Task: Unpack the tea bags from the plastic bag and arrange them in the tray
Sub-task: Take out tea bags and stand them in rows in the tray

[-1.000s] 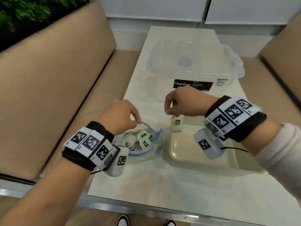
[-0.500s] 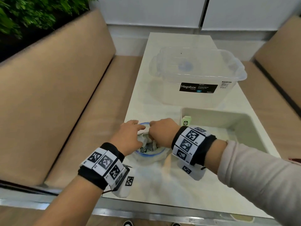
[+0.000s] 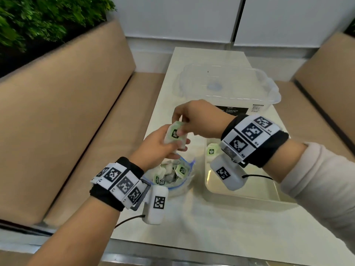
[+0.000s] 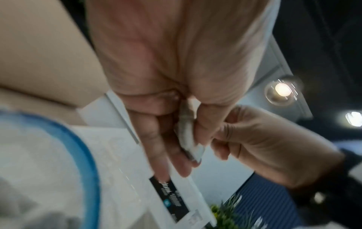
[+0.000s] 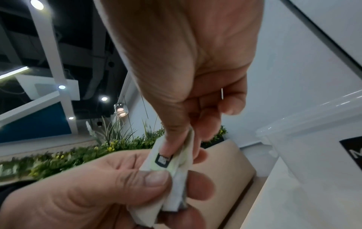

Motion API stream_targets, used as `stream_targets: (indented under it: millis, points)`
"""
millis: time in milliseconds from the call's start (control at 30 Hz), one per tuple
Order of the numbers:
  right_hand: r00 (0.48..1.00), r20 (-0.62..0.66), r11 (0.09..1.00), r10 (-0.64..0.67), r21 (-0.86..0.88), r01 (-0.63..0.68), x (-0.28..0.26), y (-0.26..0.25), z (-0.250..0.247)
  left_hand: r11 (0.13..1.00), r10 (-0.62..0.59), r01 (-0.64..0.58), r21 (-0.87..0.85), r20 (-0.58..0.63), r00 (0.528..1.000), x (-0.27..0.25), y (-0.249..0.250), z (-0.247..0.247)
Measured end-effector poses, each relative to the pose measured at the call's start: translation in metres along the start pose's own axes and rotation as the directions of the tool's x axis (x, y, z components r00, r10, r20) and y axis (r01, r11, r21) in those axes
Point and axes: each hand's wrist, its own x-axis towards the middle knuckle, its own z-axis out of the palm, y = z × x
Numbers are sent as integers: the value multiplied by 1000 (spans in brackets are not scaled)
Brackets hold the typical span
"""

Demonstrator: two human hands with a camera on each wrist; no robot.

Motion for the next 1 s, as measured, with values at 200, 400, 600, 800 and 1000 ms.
stream_targets:
  millis: [200,400,600,800,1000]
  points:
    - [998,9,957,54,284,-55,-15,32,-7,969,4,-2,-248,11,1000,8,5,21]
    - [991,-19,915,132,388,-115,-27,71,-10,953,-8,14,-304,21,1000,16,0,44]
    - [973,-22,935,231,282,-216,-29,116,-12,949,-58,35,-312,-63,996,24,-10,56]
    - [933,242,964,265,-65,-257,-16,141,22,951,-112,92,-296,-50,992,29,-15,69]
    - [893,360,953,270,-233,-195,4,148,55,952,-144,129,-279,-36,989,30,-17,75]
